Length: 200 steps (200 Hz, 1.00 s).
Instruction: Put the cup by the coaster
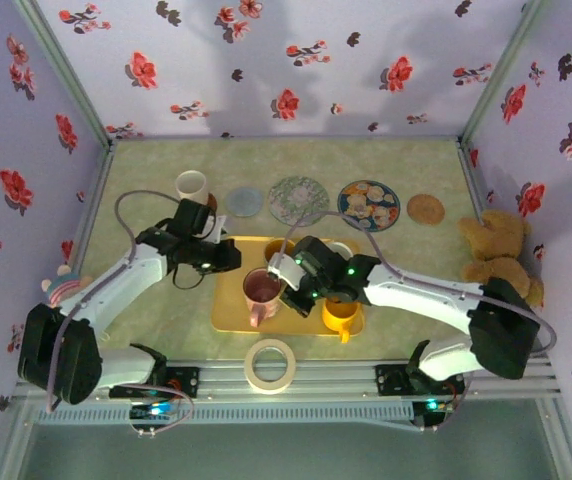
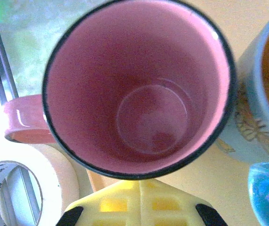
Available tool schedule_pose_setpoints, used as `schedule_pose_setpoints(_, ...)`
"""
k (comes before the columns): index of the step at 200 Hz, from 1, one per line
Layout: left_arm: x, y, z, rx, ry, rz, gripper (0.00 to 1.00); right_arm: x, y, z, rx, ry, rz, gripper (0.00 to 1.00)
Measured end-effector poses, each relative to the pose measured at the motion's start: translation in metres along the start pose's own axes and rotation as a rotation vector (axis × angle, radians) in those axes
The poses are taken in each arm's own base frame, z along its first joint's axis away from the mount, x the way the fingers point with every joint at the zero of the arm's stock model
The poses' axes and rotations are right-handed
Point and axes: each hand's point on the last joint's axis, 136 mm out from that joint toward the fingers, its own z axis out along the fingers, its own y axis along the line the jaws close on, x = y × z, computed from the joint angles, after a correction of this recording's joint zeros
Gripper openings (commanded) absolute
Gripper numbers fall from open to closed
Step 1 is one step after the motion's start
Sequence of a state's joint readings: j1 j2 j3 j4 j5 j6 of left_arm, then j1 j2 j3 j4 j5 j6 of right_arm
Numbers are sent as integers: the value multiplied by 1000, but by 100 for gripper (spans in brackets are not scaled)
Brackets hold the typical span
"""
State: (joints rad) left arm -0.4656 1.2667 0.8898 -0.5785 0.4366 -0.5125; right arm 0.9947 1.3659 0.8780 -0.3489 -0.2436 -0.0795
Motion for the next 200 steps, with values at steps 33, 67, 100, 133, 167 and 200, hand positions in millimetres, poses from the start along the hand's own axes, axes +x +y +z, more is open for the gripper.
schedule_pose_setpoints(33,7,2,-4,-2,9,3,0,-4,-7,-11,35,-34,1,0)
schedule_pose_setpoints(67,30,15,9,-4,65,-40,0,-1,-19,-11,72,-26,21,0)
schedule_pose_setpoints(100,41,22,18,7,84,-86,0,5,-28,-4,93,3,37,0)
schedule_pose_setpoints(133,42,18,25,53,77,-116,0,14,-31,9,91,65,52,0)
schedule_pose_setpoints(167,38,14,30,82,71,-121,0,15,-31,11,83,78,55,0)
schedule_pose_setpoints(200,37,16,36,80,82,-126,0,8,-26,13,56,81,51,0)
